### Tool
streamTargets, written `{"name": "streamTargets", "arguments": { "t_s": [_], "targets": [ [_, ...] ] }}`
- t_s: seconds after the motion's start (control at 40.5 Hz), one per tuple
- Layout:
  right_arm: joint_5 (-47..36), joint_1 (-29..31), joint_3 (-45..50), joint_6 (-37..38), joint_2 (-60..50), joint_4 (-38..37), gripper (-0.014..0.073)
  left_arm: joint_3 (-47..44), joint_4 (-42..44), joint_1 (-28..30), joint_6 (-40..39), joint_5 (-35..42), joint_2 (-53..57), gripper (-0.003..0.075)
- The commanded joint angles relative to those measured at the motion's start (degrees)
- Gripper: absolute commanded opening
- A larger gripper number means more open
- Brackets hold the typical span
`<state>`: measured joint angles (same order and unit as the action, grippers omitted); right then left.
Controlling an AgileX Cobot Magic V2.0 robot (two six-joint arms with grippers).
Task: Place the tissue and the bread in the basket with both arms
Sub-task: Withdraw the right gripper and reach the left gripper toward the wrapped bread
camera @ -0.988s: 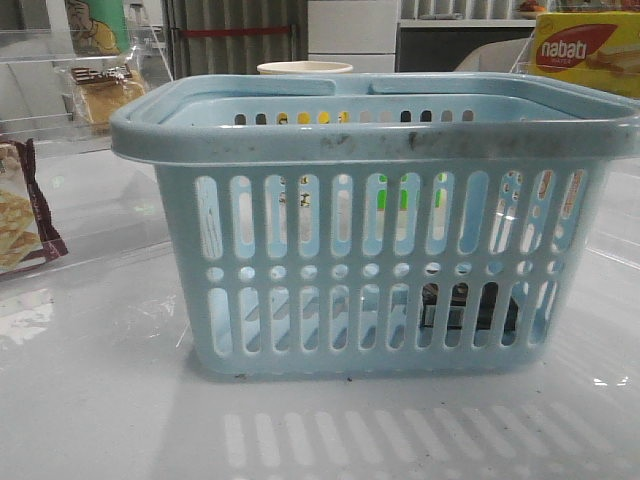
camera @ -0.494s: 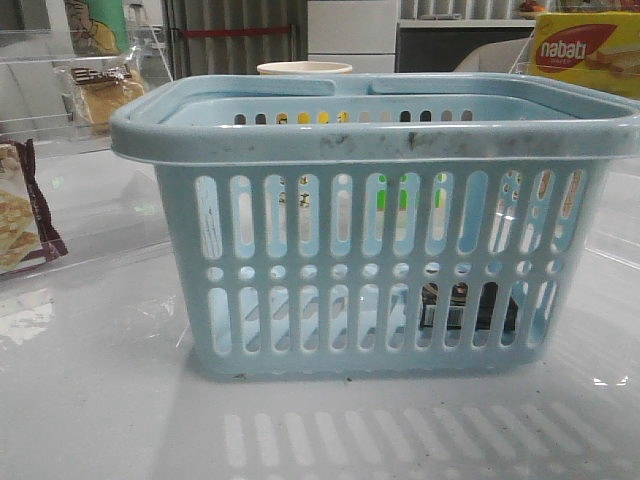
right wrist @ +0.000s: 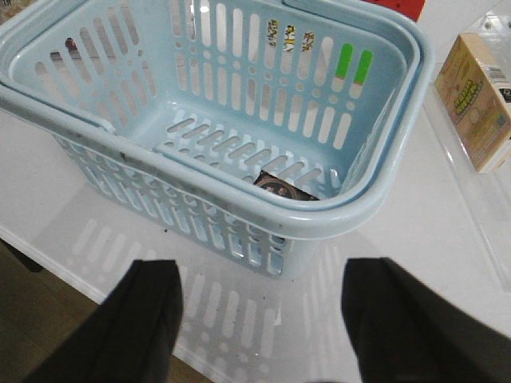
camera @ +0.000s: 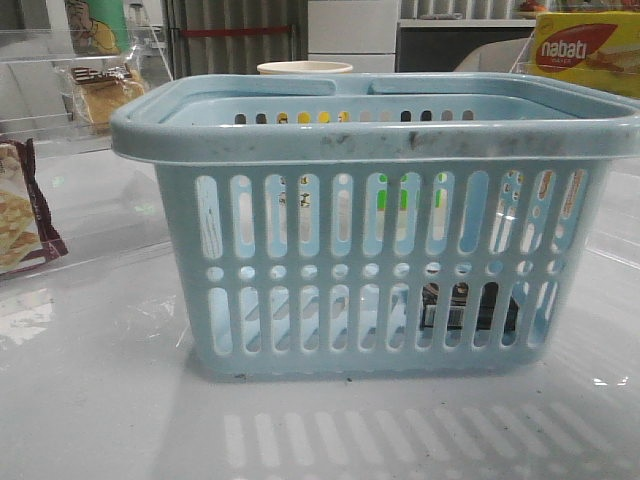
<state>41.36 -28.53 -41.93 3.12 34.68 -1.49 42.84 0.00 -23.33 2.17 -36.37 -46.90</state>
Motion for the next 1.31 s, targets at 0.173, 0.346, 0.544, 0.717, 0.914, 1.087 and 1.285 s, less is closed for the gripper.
{"name": "streamTargets", "arguments": {
  "t_s": [0.173, 0.346, 0.544, 0.717, 0.914, 1.087, 1.285],
  "targets": [
    [-4.0, 0.0, -1.6, -0.1, 0.1, -0.6, 0.0539, 9.3, 0.0, 6.6, -1.7, 4.1, -11.5, 0.0573],
    [-4.0, 0.0, -1.6, -0.1, 0.1, -0.6, 0.0539, 14.8, 0.0, 11.0, -2.2, 5.4, -18.2, 0.0572],
    [-4.0, 0.0, -1.6, -0.1, 0.1, -0.6, 0.0539, 22.1, 0.0, 13.9, -2.2, 11.7, -27.9, 0.0572],
    [-4.0, 0.0, -1.6, -0.1, 0.1, -0.6, 0.0539, 29.9, 0.0, 15.5, -2.2, 13.0, -36.9, 0.0571],
    [-4.0, 0.0, -1.6, -0.1, 0.1, -0.6, 0.0539, 39.4, -0.6, 16.8, -2.2, 15.1, -47.3, 0.0571],
    [-4.0, 0.0, -1.6, -0.1, 0.1, -0.6, 0.0539, 46.2, -0.6, 17.4, -2.2, 17.0, -55.2, 0.0568],
    [-4.0, 0.0, -1.6, -0.1, 0.1, -0.6, 0.0539, 51.7, -3.2, 17.4, -2.2, 22.0, -62.4, 0.0568]
  ]
}}
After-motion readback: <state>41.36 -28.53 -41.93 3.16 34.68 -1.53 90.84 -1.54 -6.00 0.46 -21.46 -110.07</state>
